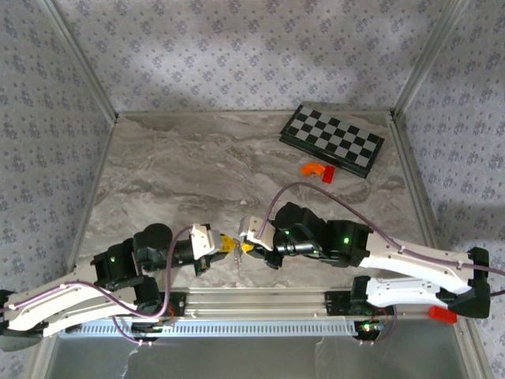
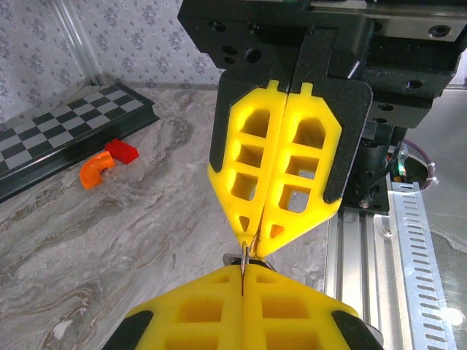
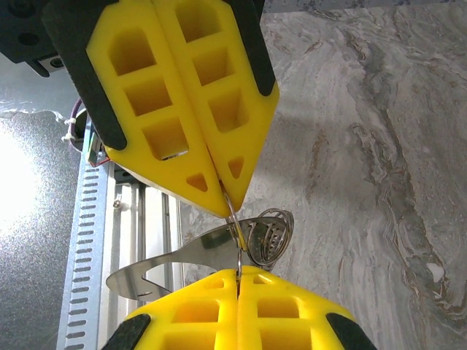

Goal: Put the keys on the keyring

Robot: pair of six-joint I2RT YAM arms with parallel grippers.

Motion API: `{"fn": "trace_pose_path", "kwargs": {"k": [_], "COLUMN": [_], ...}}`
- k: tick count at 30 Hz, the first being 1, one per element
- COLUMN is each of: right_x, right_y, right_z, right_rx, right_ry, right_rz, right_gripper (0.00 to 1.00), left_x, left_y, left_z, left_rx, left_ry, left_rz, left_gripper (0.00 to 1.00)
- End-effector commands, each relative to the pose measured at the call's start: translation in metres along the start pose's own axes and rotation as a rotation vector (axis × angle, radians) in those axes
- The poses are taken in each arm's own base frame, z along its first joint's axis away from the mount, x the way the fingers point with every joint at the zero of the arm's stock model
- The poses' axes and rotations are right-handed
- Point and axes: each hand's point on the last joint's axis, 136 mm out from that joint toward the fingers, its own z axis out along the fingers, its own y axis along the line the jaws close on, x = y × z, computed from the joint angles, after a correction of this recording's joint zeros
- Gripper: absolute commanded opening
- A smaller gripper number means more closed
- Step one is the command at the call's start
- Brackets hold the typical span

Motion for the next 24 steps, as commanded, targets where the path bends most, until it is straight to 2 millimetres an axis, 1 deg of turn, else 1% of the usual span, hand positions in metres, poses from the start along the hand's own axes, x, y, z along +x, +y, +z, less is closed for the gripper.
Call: {"fn": "trace_pose_path", "kwargs": {"k": [1, 24], "right_x": [-0.0227, -0.0302], "right_y": [0.0034, 0.0052], "right_z": [-0.0084, -0.0094], "right_rx": [-0.021, -0.036], "right_ry": [-0.099, -0.150], "right_rz": [-0.011, -0.020], "right_gripper": [0.00, 0.00], "left_x": [-0.0152, -0.0150], "left_y": [-0.0013, -0.0029], "left_z": [-0.0017, -0.0002], "left_rx": [0.007, 0.019], "left_ry": [-0.044, -0.040], "left_rz": [0.014, 0.011], "left_gripper": [0.00, 0.00]}}
